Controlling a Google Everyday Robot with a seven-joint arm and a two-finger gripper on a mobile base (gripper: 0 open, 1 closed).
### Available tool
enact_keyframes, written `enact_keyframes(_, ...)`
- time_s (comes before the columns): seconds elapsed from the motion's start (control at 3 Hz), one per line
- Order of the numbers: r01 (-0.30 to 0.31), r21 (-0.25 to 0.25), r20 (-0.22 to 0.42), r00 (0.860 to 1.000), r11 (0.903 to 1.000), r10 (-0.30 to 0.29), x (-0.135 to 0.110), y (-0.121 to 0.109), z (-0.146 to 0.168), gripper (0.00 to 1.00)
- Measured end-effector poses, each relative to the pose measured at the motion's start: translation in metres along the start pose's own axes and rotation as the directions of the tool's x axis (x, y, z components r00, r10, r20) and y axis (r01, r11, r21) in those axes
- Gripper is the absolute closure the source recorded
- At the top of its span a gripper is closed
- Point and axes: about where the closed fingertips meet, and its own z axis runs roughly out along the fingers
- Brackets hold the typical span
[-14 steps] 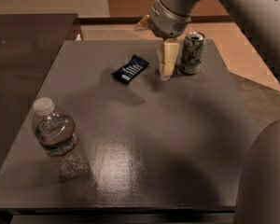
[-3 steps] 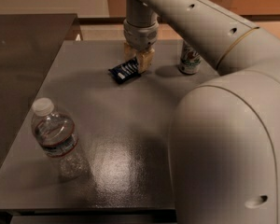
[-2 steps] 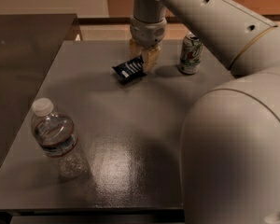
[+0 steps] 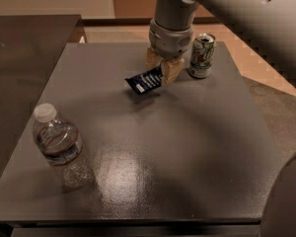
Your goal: Move rxbar blueberry near water bottle
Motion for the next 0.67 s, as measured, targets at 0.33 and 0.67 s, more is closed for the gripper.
enact_keyframes(0.33, -0.001, -0.011, -0.011, 1.0, 0.9999, 0.001, -0.027, 0.037, 0.003, 1.0)
enact_keyframes(0.67, -0.033, -0.031, -0.024, 0.999, 0.999, 0.032, -0.042, 0.064, 0.014, 1.0)
